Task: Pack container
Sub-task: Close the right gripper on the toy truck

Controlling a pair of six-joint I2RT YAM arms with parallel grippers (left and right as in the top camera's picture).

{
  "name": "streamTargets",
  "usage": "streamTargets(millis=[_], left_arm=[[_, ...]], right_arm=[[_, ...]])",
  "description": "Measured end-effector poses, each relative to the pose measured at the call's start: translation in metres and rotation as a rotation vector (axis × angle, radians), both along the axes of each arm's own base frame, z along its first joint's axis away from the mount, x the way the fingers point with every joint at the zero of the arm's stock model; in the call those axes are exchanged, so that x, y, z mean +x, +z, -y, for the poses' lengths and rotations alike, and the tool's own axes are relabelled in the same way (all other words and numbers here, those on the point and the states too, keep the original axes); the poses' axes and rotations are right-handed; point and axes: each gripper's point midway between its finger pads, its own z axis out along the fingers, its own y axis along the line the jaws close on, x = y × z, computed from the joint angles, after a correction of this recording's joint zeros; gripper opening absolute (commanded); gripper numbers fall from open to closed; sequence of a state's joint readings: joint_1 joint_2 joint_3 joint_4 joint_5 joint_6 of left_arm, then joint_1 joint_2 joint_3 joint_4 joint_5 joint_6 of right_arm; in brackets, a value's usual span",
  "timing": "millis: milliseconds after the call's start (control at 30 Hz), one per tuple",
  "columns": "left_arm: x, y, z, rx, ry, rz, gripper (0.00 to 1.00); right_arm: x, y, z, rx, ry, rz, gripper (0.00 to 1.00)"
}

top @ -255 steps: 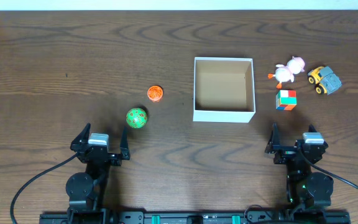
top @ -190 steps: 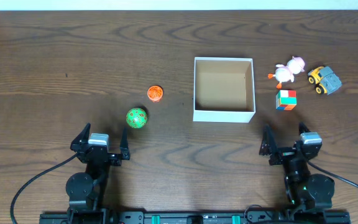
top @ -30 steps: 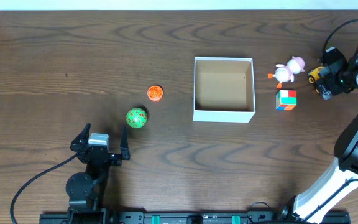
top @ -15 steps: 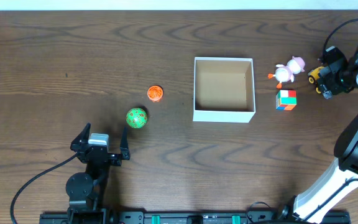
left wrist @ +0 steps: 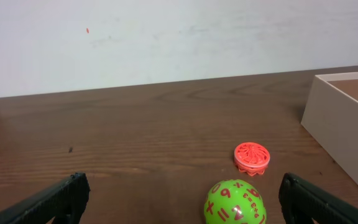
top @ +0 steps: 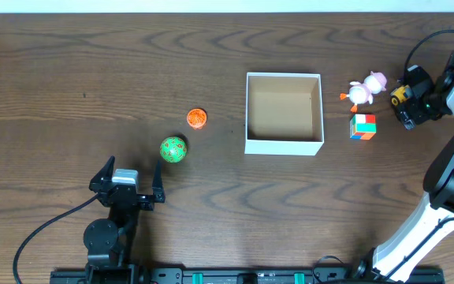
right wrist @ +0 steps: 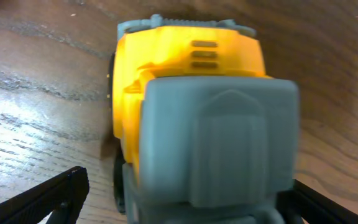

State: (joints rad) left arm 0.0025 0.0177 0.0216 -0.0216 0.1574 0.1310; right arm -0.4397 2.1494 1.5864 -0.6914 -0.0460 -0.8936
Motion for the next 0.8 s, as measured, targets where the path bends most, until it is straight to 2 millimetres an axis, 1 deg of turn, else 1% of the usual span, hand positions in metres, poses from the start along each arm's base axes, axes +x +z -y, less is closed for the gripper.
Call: streamTargets(millis=[233,400,500,800], left_arm=[[0.000,0.000,0.000,0.000,0.000,0.000,0.98],[0.000,0.000,0.000,0.000,0.000,0.000,0.98],[0.000,0.000,0.000,0.000,0.000,0.000,0.98],[0.000,0.000,0.000,0.000,0.000,0.000,0.98]], right_arm=[[0.001,0.001,0.002,-0.003,-0.007,0.009,0.92],[0.007,0.003,0.005,-0.007,-0.029,0.035,0.98],[0.011,0.004,0.007,-0.007,-0.048,0.054,0.99],[0.012,0.005,0.004,0.017,-0.071,0.062,0.99]])
